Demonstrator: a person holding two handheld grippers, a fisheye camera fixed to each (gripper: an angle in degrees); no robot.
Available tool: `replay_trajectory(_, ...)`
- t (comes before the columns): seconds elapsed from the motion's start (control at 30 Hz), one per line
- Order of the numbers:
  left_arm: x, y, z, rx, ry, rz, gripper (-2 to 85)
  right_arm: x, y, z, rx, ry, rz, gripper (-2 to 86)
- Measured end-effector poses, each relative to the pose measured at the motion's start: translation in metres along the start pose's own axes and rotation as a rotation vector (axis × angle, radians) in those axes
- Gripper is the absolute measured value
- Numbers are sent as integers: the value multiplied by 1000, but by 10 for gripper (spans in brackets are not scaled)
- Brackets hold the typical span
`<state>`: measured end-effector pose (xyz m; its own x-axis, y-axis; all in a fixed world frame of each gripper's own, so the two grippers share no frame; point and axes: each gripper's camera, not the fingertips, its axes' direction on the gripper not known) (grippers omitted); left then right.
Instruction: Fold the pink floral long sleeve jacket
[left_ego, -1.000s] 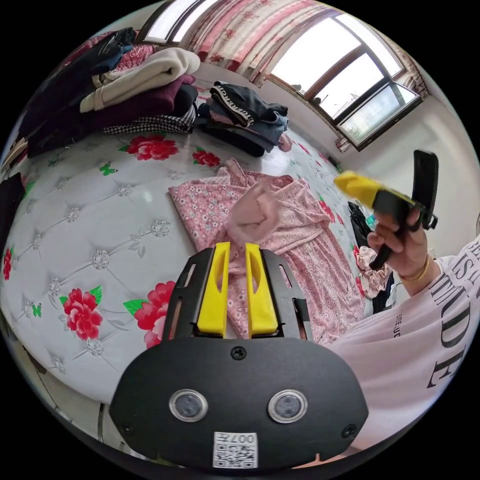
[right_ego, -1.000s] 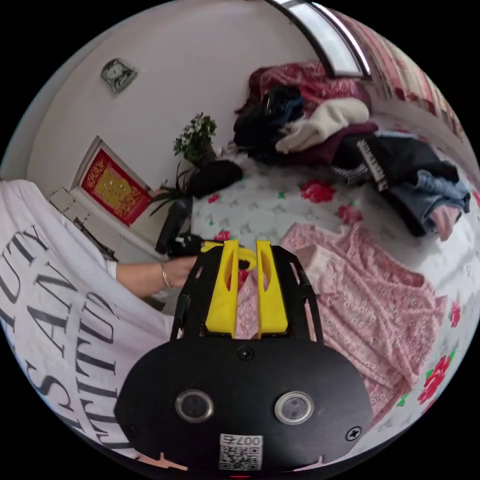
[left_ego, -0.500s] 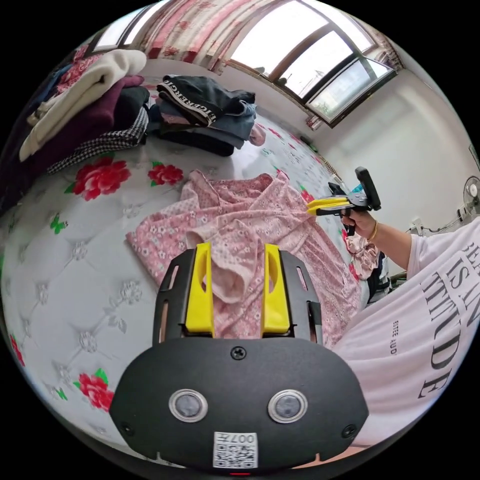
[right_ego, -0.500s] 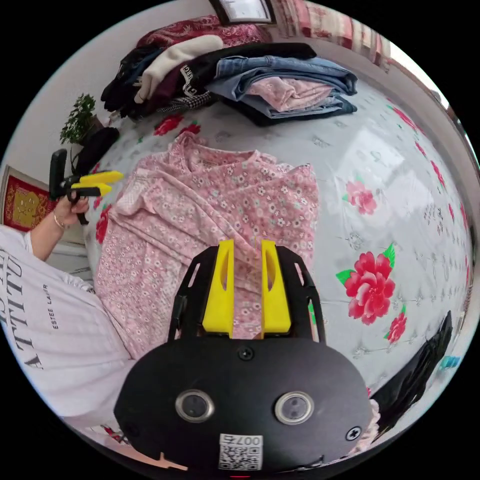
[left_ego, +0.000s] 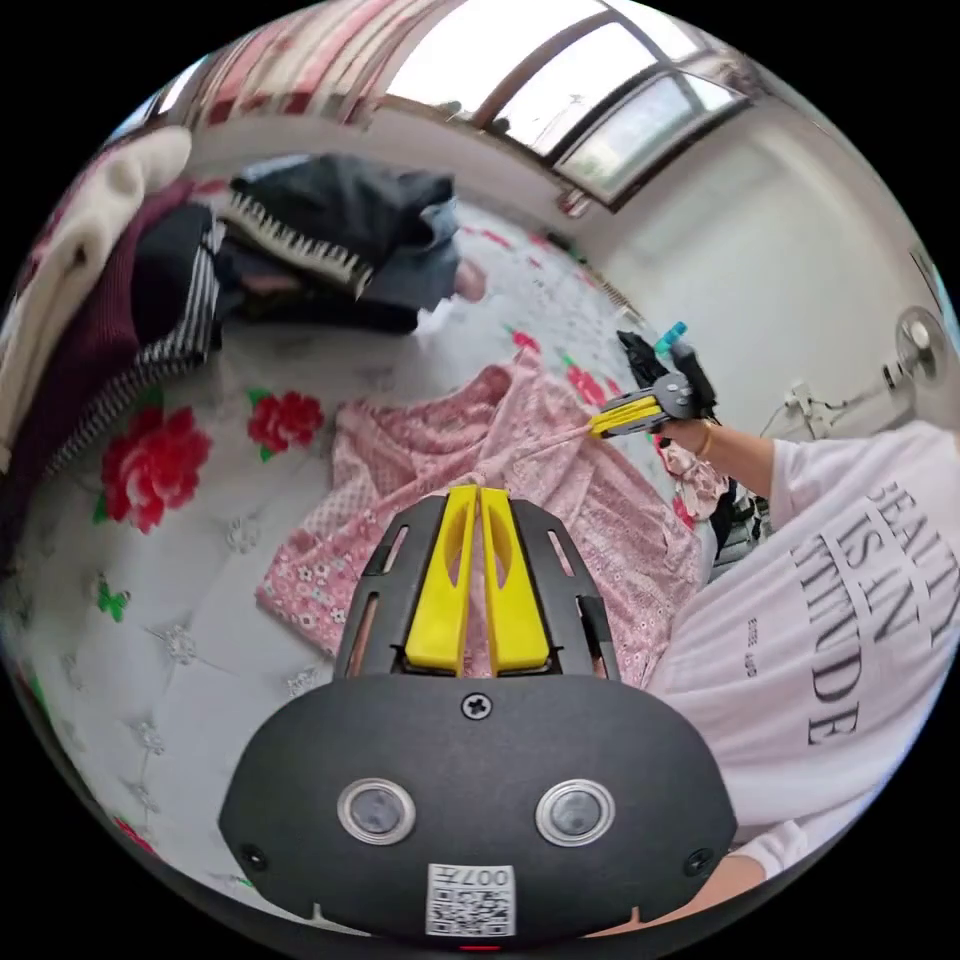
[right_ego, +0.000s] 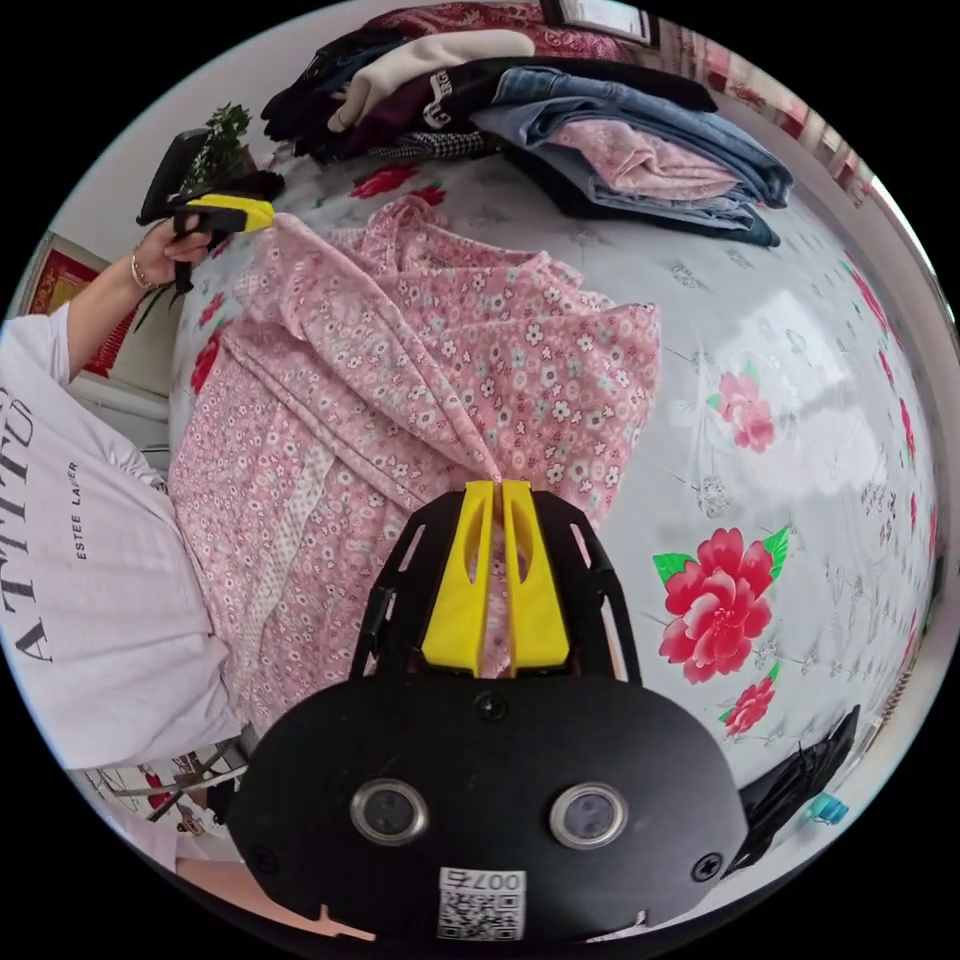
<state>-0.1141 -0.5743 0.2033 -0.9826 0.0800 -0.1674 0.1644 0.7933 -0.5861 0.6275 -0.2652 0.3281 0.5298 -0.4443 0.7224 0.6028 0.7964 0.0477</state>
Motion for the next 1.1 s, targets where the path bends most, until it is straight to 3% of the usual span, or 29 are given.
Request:
replay_trajectory(0.07, 25, 8, -20, 18, -23, 91, -10, 11, 9, -18, 52, -19, 15, 0)
replay_trajectory(0.17, 45, 39, -22, -89, -126, 119, -10, 22, 20, -28, 79, -109, 11, 0)
replay_trajectory(0.33, 25, 111, 54, -253, -19, -166, -8, 29, 22, -5, -22, -121, 8, 5)
replay_trajectory(0.43, 34, 124, 84, -358, -52, -176, 1, 37, 19, -10, -55, -118, -10, 15)
replay_trajectory(0.6, 35, 119, 54, -276, -73, -184, 33, 77, 5, -66, 17, -169, 15, 37)
replay_trajectory(0.8, -1, 71, 21, -69, -142, -194, 34, 177, -32, -110, 267, -134, 270, 57)
replay_trajectory(0.97, -39, 20, 73, -122, -210, -169, 16, 255, -68, -71, 270, -353, 500, 25)
replay_trajectory(1.03, -62, 20, 104, -271, -274, -228, -2, 266, -70, -62, 225, -313, 535, 11)
replay_trajectory(1.1, -66, 27, 101, -199, -259, -225, -6, 276, -69, -61, 197, -267, 549, 6)
